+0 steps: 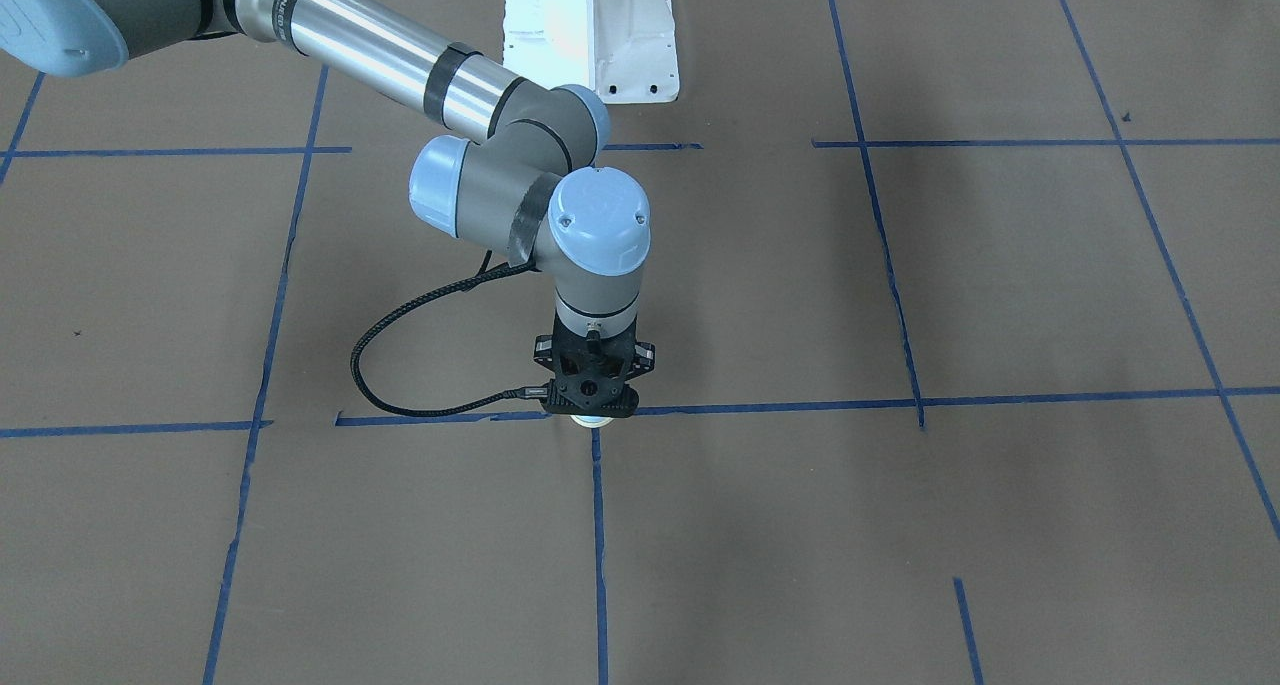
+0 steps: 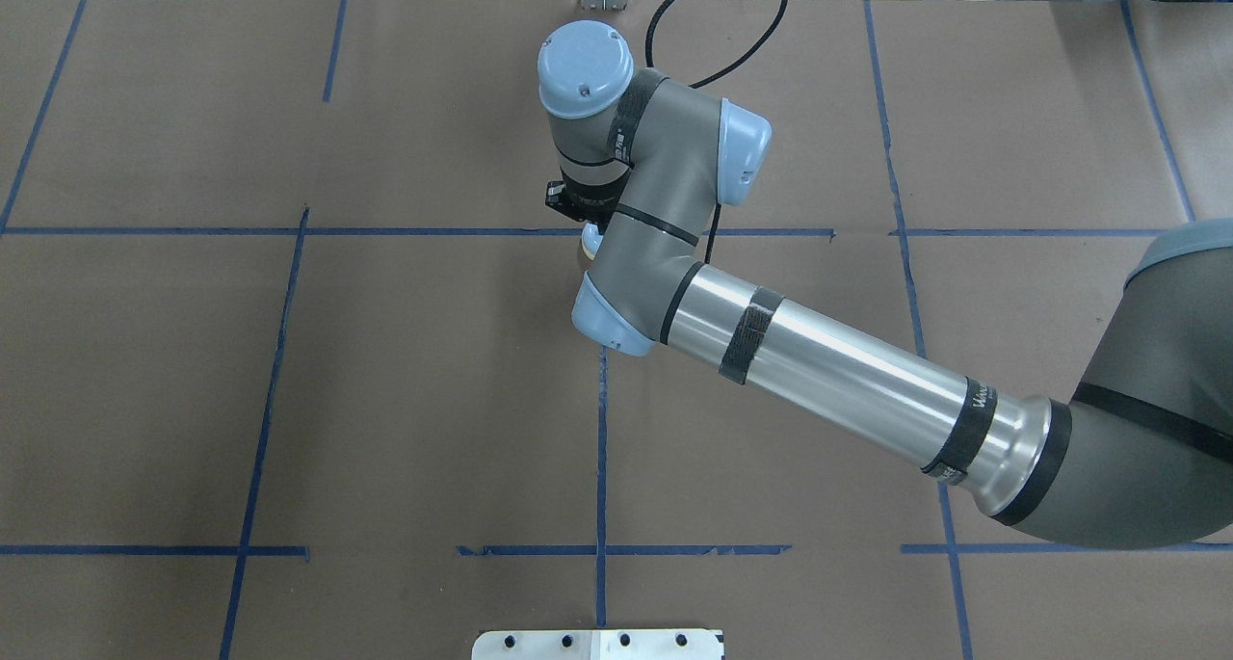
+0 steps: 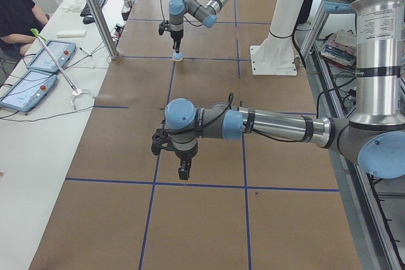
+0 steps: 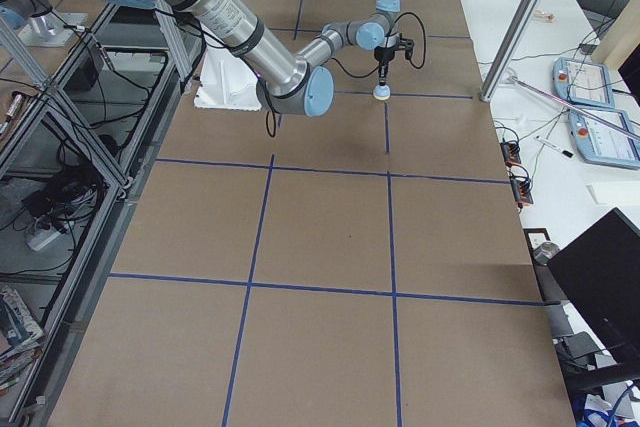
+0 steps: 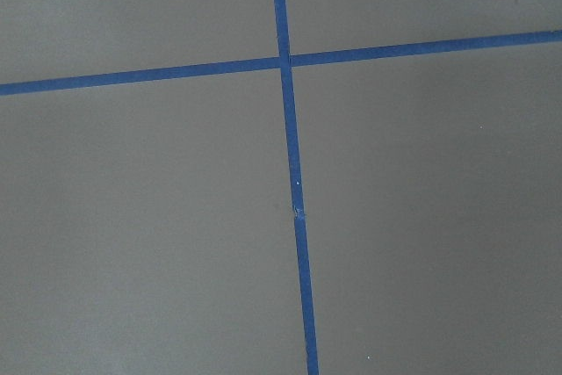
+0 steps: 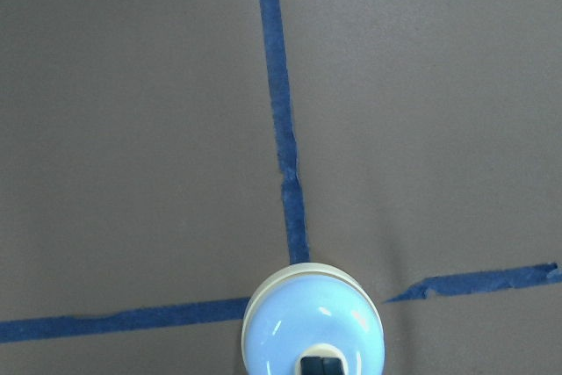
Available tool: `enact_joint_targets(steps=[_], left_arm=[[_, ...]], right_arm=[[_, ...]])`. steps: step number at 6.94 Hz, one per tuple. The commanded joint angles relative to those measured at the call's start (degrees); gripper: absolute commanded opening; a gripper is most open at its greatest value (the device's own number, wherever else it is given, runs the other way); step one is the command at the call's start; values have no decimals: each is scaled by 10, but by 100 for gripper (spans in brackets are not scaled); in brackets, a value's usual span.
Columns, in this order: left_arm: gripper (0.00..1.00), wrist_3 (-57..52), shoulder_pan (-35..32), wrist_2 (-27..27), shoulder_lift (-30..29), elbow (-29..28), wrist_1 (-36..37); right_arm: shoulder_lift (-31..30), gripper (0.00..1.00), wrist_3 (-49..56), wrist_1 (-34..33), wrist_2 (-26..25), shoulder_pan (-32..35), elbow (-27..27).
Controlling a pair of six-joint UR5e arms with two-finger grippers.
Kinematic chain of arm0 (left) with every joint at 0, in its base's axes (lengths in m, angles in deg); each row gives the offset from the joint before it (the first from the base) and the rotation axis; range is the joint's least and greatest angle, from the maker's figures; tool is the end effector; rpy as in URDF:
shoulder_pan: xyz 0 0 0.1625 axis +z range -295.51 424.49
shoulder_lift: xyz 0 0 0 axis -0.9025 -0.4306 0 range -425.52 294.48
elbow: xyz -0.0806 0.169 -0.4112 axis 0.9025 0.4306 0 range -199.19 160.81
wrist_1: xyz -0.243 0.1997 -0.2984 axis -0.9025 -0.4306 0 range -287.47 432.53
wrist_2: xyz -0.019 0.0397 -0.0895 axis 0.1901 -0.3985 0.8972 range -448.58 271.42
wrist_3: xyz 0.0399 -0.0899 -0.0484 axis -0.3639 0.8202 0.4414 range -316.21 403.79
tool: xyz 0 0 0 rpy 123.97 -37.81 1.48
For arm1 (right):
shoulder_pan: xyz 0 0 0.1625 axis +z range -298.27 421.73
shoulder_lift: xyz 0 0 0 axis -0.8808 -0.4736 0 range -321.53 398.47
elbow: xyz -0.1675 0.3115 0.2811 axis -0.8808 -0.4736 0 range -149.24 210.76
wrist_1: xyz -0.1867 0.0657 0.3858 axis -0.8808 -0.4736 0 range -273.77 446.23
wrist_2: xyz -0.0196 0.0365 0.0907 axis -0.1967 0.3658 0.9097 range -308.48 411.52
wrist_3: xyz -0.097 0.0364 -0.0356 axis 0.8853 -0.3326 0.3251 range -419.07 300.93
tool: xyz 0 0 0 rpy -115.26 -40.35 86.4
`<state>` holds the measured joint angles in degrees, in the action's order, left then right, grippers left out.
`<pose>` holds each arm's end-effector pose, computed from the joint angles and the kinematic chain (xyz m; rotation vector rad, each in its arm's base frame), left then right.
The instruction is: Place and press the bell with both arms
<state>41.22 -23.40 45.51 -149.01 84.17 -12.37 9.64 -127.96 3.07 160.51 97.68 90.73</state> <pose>-0.0401 -0.4623 0.6379 0.0322 0.7696 0.0894 -0.6642 -0.6022 0.1873 0.0332 -0.7298 0.1376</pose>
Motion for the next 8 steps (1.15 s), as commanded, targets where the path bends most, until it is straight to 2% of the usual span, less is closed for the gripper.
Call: enact_joint_targets(steps=[1, 4, 5, 6, 7, 8], left_arm=[[100, 0, 0, -1, 0, -1, 0], [100, 0, 0, 0, 0, -1, 0], [100, -1, 0, -1, 0, -1, 0], [100, -4, 0, -7, 1, -5, 0], [100, -5, 0, -7, 2, -14, 0], [100, -5, 0, -8, 13, -14, 1]], right_arm=[[1, 3, 0, 1, 1, -1, -6], [21, 5, 2, 1, 14, 17, 13], [20, 26, 8, 0, 59, 38, 14], [19, 99, 8, -3, 68, 45, 22], [16, 100, 15, -3, 81, 65, 23], [-2, 100, 57, -11, 124, 97, 28]])
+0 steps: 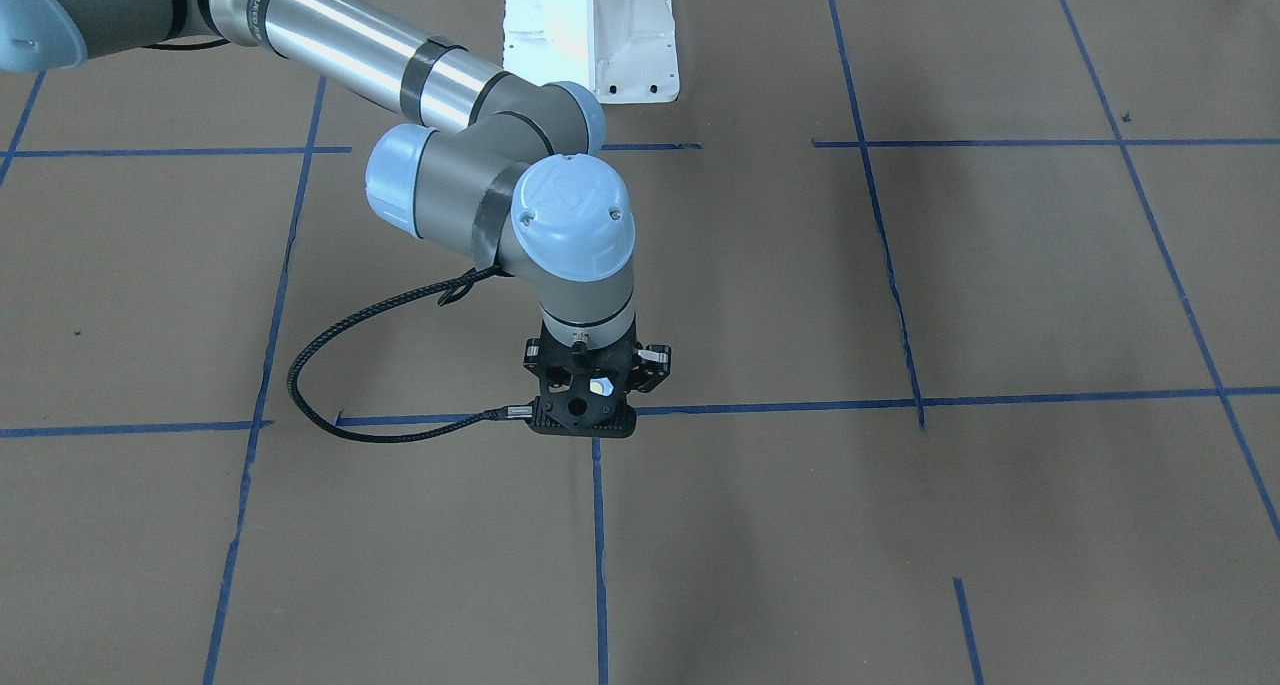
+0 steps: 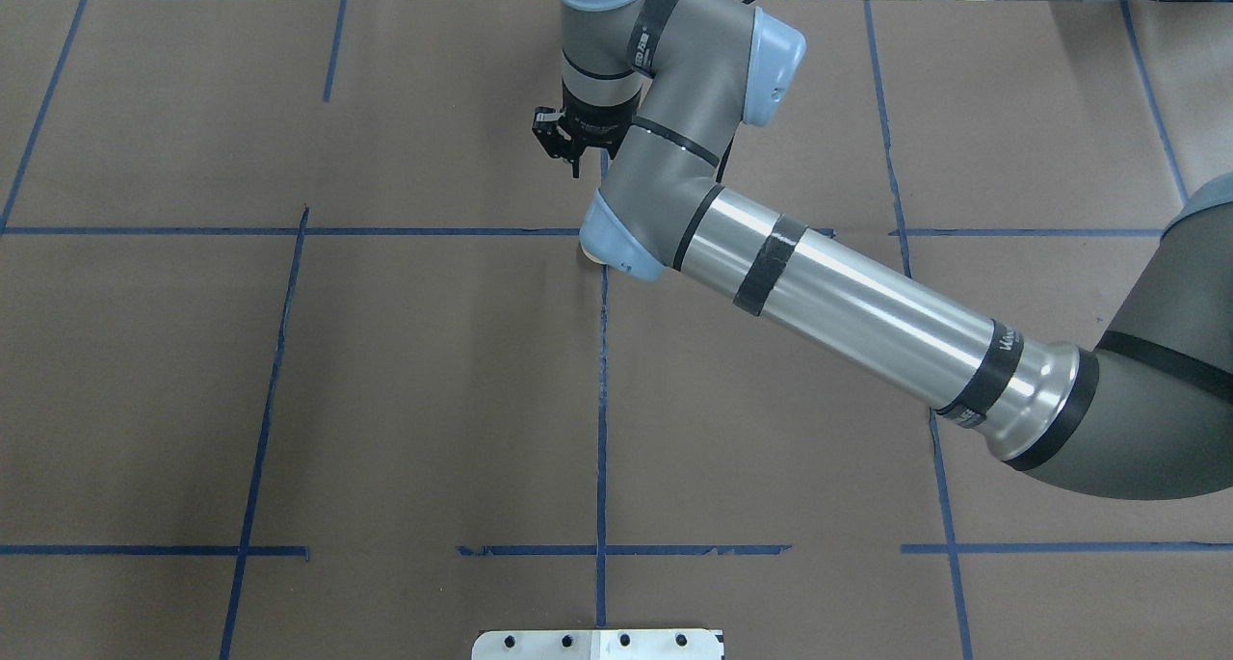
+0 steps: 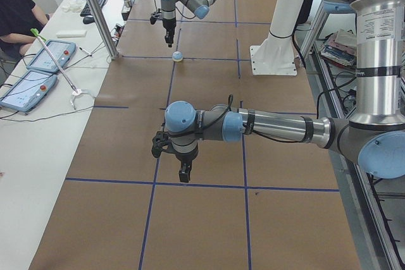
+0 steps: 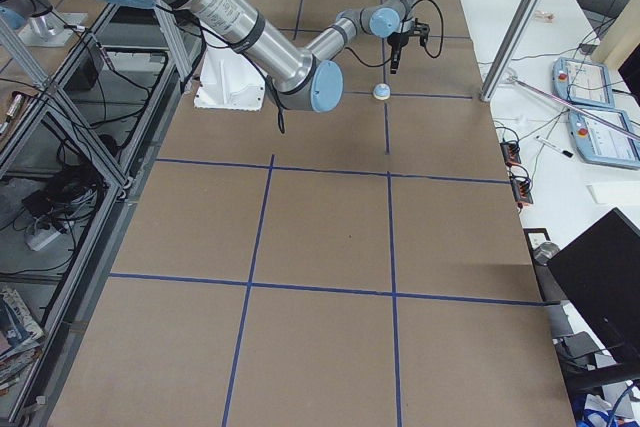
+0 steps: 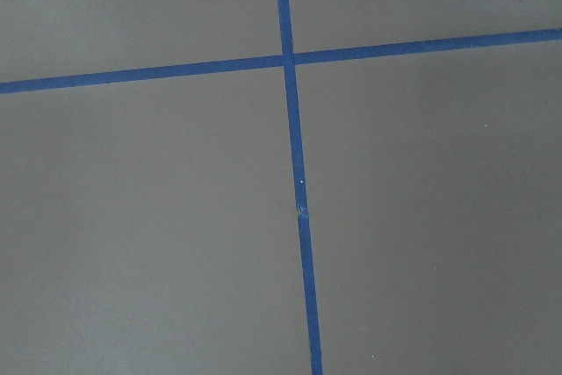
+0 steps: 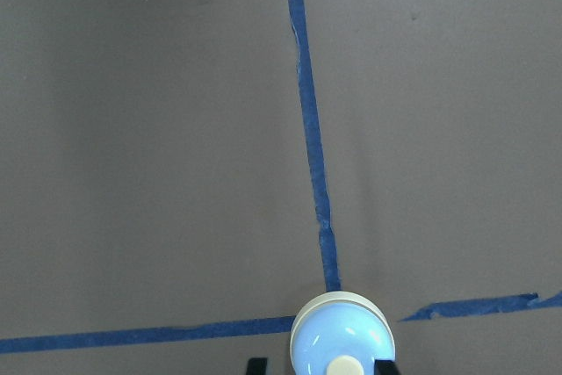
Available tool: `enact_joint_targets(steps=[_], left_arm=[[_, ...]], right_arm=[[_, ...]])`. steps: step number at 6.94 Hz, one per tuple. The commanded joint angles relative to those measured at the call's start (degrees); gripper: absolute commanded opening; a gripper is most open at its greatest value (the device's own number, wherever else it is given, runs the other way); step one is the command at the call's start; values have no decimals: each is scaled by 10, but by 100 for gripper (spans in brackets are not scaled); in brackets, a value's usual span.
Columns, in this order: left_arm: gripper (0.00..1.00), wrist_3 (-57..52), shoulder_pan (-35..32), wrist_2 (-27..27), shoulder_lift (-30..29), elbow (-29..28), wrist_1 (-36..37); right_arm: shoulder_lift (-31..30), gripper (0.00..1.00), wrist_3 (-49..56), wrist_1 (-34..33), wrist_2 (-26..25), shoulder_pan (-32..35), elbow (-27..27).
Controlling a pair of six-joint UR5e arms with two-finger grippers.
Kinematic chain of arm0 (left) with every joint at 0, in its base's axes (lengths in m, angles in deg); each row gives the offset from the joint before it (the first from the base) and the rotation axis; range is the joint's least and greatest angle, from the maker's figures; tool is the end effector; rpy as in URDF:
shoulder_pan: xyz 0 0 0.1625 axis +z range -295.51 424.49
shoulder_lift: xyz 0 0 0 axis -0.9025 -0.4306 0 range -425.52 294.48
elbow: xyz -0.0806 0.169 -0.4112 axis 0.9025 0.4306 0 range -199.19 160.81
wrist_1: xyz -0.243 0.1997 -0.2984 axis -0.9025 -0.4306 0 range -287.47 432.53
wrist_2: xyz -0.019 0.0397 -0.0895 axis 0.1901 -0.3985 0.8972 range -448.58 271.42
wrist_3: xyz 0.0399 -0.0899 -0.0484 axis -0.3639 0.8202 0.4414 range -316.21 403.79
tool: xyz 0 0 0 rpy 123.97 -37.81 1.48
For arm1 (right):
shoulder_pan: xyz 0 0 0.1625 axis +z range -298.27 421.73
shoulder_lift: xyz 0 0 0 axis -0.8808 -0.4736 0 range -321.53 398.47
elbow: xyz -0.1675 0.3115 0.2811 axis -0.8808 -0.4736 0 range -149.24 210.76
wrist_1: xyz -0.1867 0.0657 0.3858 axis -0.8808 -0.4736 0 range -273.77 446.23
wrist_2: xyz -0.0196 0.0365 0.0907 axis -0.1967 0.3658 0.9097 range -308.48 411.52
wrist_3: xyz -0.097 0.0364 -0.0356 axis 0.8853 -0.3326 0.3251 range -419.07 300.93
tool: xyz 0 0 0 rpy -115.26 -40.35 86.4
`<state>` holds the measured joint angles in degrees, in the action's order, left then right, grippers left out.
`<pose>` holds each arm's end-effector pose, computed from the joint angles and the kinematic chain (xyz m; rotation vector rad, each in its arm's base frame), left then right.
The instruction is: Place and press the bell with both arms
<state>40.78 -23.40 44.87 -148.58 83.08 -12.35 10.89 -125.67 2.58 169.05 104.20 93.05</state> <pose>-0.0411 -0.4580 0.6519 0.0095 0.7585 0.0865 -0.5923 -0.6542 0.1445 -0.0038 -0.8393 0.1410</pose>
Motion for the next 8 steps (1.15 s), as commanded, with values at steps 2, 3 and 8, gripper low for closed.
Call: enact_joint_targets(steps=[2, 3, 8], left_arm=[[100, -1, 0, -1, 12, -1, 2], [100, -1, 1, -1, 12, -1, 7], [100, 1, 1, 0, 33, 11, 4]], right_arm=[[-129, 100, 204, -109, 73, 100, 140], [-209, 100, 283, -150, 75, 135, 227], [-561, 100, 578, -176, 109, 275, 469]])
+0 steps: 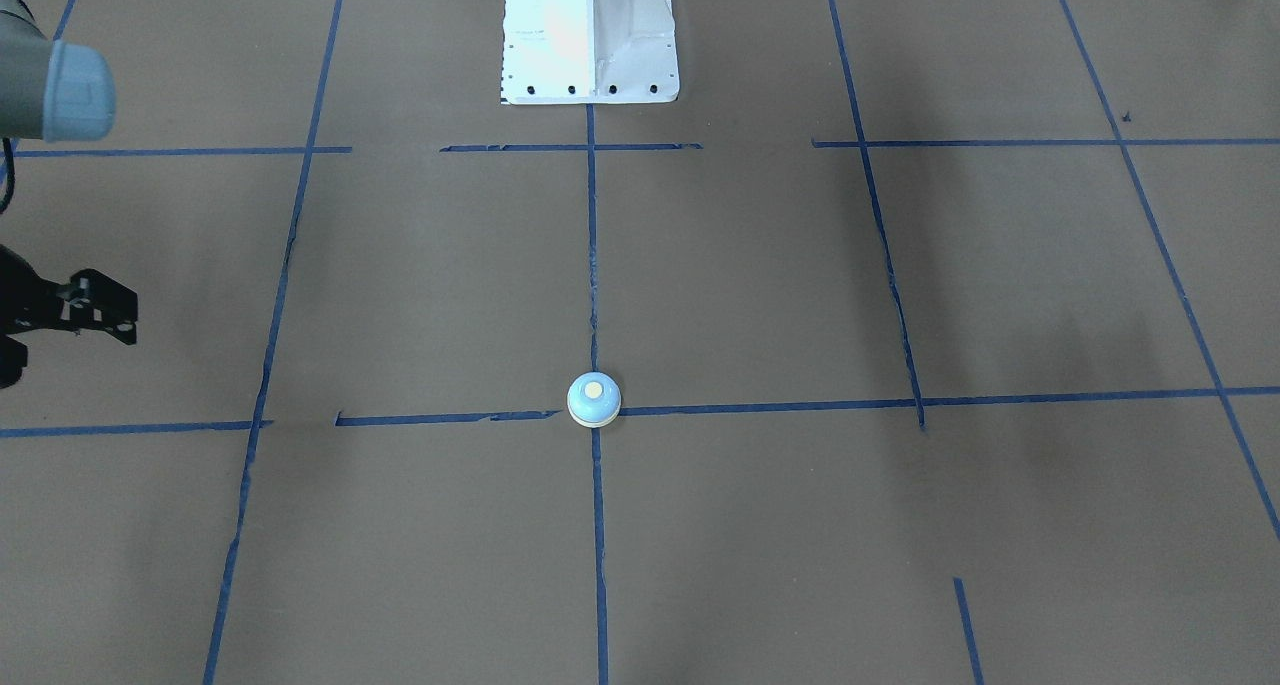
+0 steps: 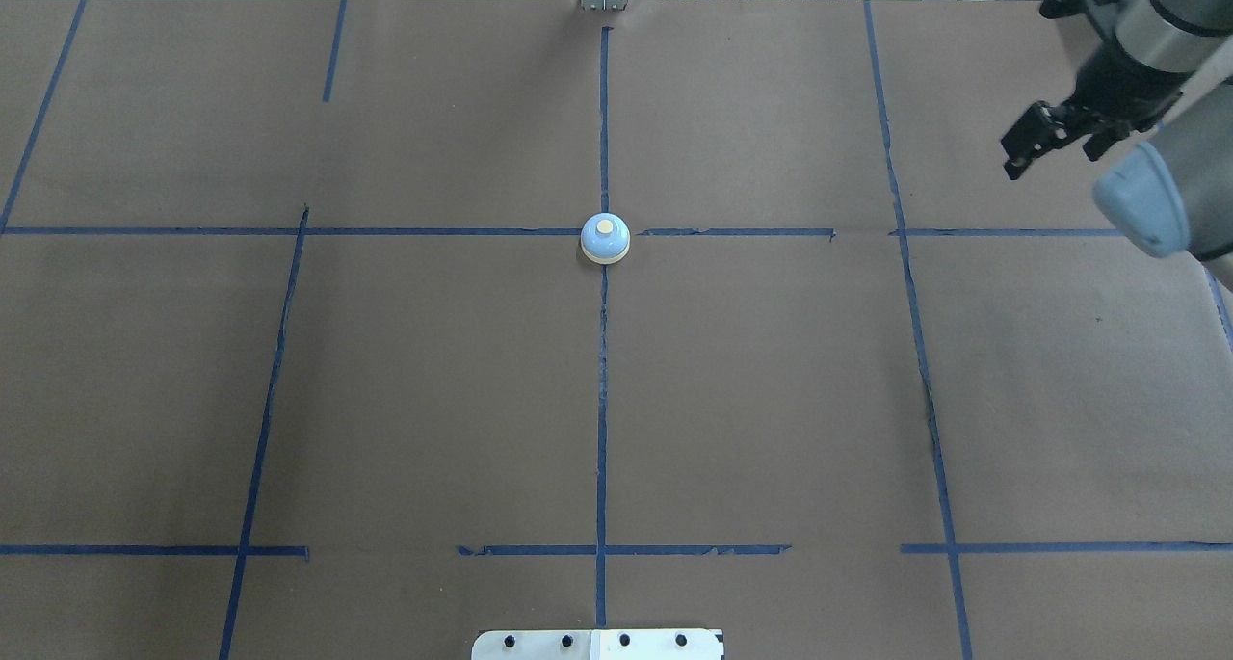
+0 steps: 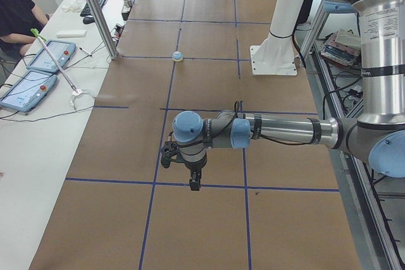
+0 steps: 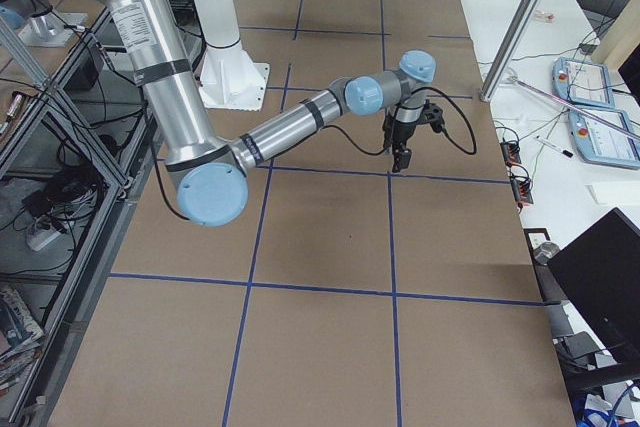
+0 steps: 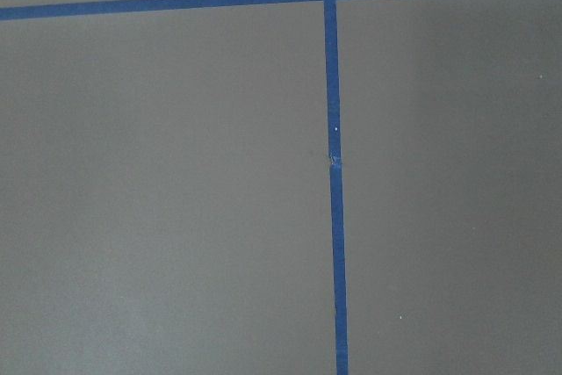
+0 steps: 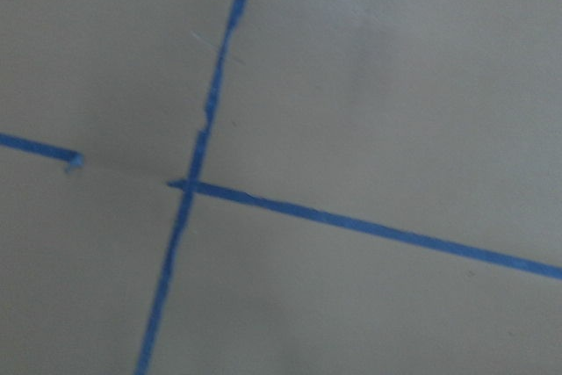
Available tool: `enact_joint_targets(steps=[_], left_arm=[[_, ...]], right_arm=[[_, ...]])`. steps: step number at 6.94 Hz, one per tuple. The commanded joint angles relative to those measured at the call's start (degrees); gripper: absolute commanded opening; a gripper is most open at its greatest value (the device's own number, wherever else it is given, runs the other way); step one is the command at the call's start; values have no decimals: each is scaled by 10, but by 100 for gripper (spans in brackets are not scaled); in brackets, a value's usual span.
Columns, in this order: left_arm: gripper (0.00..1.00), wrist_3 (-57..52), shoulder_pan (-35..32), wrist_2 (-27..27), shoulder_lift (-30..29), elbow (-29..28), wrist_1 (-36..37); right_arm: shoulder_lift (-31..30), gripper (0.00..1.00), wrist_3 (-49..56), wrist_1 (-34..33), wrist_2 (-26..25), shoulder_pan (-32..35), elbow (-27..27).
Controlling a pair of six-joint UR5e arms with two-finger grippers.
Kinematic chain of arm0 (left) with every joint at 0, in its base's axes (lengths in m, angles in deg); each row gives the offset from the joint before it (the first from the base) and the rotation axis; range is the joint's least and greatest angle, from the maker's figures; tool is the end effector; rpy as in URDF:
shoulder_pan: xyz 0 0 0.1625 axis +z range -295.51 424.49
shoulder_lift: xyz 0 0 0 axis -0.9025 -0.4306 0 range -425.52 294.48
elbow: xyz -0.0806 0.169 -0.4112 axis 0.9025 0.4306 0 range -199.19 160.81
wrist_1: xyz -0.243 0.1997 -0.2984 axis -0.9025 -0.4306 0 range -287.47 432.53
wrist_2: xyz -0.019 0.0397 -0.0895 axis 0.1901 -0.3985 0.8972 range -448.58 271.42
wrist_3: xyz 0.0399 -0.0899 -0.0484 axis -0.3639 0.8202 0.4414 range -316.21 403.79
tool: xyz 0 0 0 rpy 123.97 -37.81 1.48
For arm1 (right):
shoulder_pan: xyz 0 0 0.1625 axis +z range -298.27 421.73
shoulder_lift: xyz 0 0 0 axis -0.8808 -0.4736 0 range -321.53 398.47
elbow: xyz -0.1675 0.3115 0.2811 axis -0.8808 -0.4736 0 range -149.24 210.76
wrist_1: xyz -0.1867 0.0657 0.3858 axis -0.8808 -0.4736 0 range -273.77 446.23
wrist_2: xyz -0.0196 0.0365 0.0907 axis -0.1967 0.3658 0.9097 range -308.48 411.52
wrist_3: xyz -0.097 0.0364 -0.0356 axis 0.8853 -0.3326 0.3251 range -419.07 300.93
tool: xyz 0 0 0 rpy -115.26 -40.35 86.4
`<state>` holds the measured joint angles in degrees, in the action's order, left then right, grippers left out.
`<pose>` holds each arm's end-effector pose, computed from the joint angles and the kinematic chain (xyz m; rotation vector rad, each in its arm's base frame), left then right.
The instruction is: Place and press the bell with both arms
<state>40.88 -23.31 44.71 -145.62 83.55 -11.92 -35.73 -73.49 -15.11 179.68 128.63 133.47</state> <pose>-0.0416 -0.4322 0.6716 -0.0403 0.7558 0.0671 -0.1775 -0.5834 0.4531 0.0607 -0.7203 -0.2447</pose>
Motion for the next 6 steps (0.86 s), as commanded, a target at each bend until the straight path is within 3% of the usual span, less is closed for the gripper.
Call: enact_joint_targets(steps=[1, 3, 5, 6], left_arm=[[100, 0, 0, 0, 4, 6, 1], [100, 0, 0, 0, 4, 5, 1], [100, 0, 0, 0, 4, 7, 0], [100, 0, 0, 0, 4, 7, 0]], right_arm=[[-156, 100, 122, 2, 3, 70, 85], [-237, 100, 255, 3, 6, 156, 84], [-304, 100, 253, 4, 24, 198, 81], [-304, 100, 242, 4, 41, 197, 82]])
